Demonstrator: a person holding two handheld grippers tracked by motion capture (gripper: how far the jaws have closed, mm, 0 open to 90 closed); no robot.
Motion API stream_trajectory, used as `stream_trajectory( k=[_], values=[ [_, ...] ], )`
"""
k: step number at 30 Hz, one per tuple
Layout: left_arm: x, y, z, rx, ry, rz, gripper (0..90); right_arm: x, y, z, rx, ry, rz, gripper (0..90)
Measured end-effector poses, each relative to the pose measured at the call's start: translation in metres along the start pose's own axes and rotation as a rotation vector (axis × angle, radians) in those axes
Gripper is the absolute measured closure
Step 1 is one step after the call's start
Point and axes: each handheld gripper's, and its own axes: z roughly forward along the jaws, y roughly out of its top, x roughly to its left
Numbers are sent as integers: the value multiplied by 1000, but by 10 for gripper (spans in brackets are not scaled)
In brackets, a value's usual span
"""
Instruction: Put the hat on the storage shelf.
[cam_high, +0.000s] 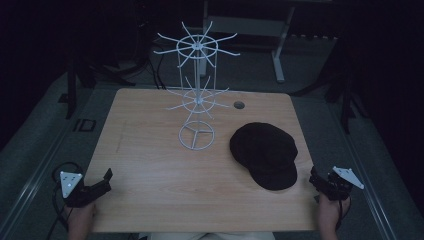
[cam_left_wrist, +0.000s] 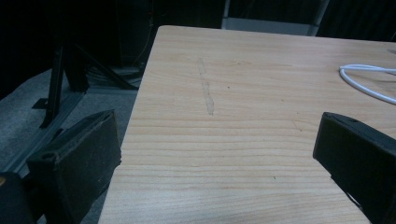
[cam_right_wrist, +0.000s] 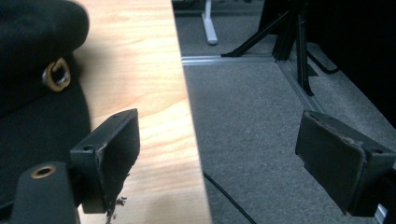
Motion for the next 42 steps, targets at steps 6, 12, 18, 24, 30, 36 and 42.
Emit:
stream_trajectory(
  k=[6,12,18,24,30,36,42],
  values=[
    [0,0,0,3,2,3,15,4,3,-1,33,31,-19,136],
    [0,0,1,7,-6,-2,14,1,11,-3,74,97,0,137],
    [1,0,1,8,-6,-2,15,5,31,-12,54,158,-15,143],
    [0,0,1,9,-9,1,15,18,52,-20,37,210,-65,142],
    [1,0,1,7,-12,-1,14,29,75,-23,23,268,-94,142],
    [0,0,1,8,-14,0,15,41,91,-22,25,337,-119,137],
    [1,0,1,10,-21,-3,15,60,102,-17,41,374,-177,112]
  ],
)
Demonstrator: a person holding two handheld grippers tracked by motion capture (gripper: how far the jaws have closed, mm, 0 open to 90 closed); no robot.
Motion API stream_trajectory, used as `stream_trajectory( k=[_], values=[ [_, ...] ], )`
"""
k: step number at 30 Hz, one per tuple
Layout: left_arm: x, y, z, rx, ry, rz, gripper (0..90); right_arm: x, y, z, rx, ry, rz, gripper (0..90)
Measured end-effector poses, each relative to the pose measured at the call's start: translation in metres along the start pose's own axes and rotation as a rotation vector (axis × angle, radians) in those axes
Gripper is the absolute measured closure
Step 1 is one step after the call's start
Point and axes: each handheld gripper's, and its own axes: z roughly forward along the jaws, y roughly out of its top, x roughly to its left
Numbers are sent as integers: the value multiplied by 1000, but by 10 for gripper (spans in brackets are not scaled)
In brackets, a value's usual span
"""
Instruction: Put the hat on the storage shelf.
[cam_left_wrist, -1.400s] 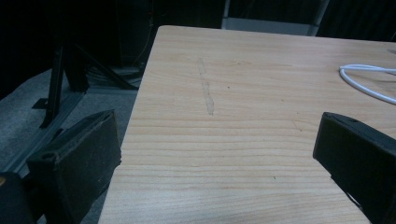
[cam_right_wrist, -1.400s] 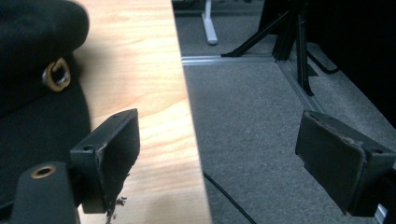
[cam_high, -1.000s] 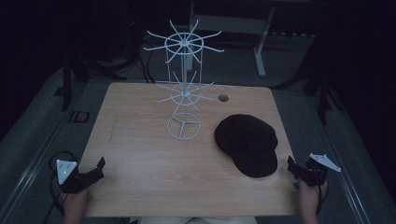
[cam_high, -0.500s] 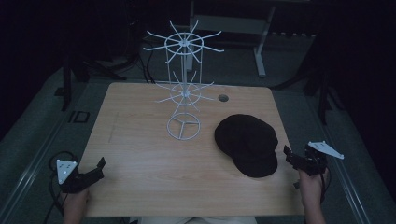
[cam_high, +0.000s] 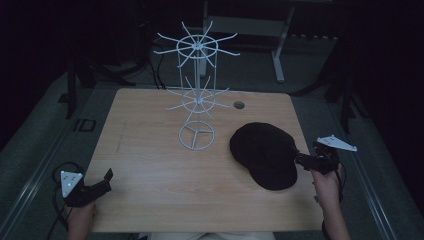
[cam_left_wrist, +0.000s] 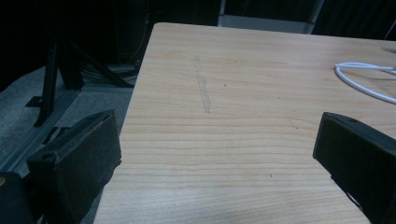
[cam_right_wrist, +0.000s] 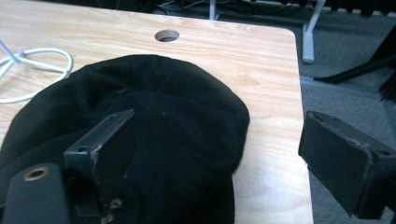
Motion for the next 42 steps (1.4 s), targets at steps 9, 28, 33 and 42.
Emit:
stream_trajectory(
  k=[9,28,33,42],
  values=[
    [0,0,0,1,-7,-2,15,21,16,25,47,59,-27,107],
    [0,0,0,0,-13,6,14,52,33,101,181,169,-85,183],
    [0,0,0,0,-15,6,15,55,32,116,232,153,-119,274],
    [0,0,1,2,-17,9,15,71,34,143,424,106,-251,291]
  ],
)
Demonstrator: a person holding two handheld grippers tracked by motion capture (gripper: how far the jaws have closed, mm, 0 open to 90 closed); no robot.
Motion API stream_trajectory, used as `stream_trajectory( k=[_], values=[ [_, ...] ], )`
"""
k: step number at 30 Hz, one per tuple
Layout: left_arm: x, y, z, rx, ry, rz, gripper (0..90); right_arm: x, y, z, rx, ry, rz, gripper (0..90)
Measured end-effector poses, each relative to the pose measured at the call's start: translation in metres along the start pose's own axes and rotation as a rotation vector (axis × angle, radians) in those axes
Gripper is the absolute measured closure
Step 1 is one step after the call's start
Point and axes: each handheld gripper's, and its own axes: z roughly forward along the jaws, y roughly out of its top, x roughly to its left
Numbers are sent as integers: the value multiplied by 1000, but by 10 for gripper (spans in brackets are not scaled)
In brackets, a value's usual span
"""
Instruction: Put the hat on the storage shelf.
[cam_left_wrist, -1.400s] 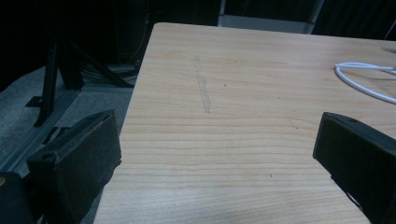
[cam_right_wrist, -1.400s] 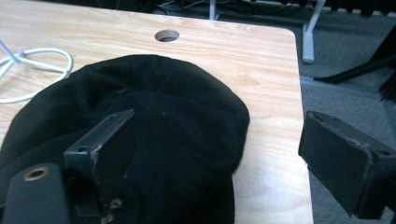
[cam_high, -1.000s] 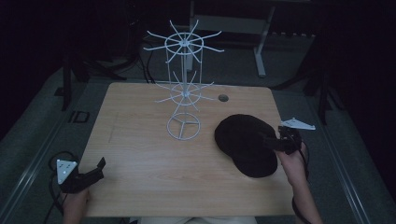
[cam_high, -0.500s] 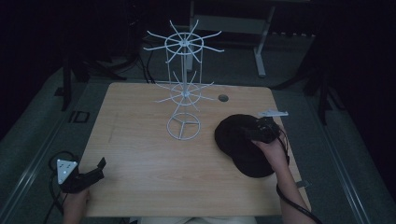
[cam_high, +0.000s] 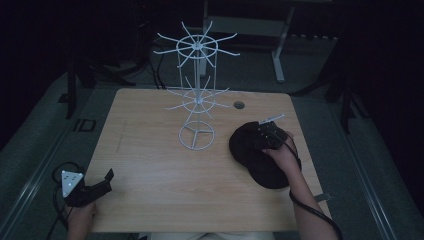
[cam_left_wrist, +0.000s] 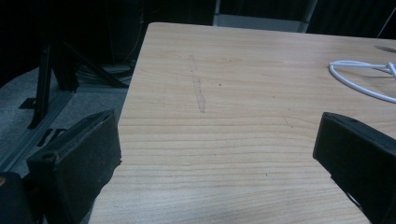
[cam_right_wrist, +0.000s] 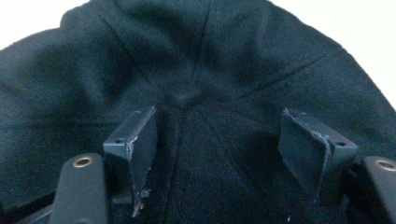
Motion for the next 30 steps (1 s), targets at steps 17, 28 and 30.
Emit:
stream_trajectory(
  k=[17,28,30],
  values=[
    [0,0,0,2,1,-5,15,-10,-15,-25,-158,105,66,820],
    [0,0,0,3,5,-5,14,-16,-29,-70,-356,97,124,829],
    [0,0,0,4,5,-5,15,-17,-31,-77,-379,90,127,830]
  ],
)
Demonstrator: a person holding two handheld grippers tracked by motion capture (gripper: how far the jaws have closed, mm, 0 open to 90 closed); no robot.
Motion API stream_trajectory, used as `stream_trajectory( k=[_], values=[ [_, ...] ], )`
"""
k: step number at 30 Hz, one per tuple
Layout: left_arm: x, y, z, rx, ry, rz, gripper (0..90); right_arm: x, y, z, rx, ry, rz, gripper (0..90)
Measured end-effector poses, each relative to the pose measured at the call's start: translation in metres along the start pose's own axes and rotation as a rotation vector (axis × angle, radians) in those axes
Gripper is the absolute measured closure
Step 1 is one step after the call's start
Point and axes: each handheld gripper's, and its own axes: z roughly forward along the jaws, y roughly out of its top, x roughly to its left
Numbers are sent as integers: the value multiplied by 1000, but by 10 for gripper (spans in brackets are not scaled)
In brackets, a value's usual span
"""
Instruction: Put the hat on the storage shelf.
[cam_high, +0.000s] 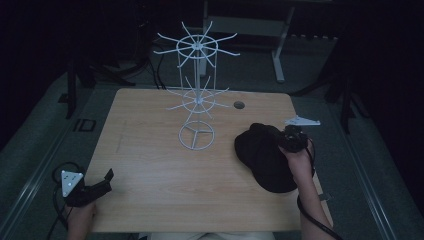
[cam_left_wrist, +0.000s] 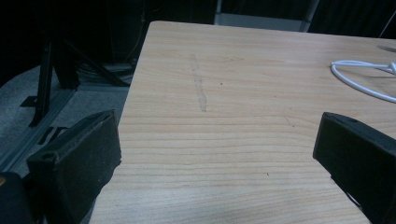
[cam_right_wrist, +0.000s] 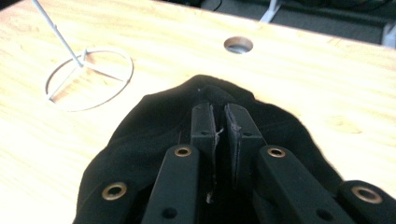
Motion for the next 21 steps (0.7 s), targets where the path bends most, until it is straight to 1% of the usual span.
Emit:
stream_trajectory(
  k=[6,10,11,12,17,21],
  values=[
    [0,0,0,0,0,1,15,2,6,-24,-71,-18,-5,830],
    [0,0,0,0,1,0,14,2,10,-43,-137,-21,13,829],
    [0,0,0,0,1,0,15,2,13,-51,-158,-23,13,830],
    [0,0,0,0,1,0,14,3,14,-53,-165,-23,11,830],
    [0,0,0,2,4,3,15,11,28,-80,-236,-24,-8,830],
    [0,0,0,1,6,3,15,18,40,-107,-325,-29,7,829]
  ],
)
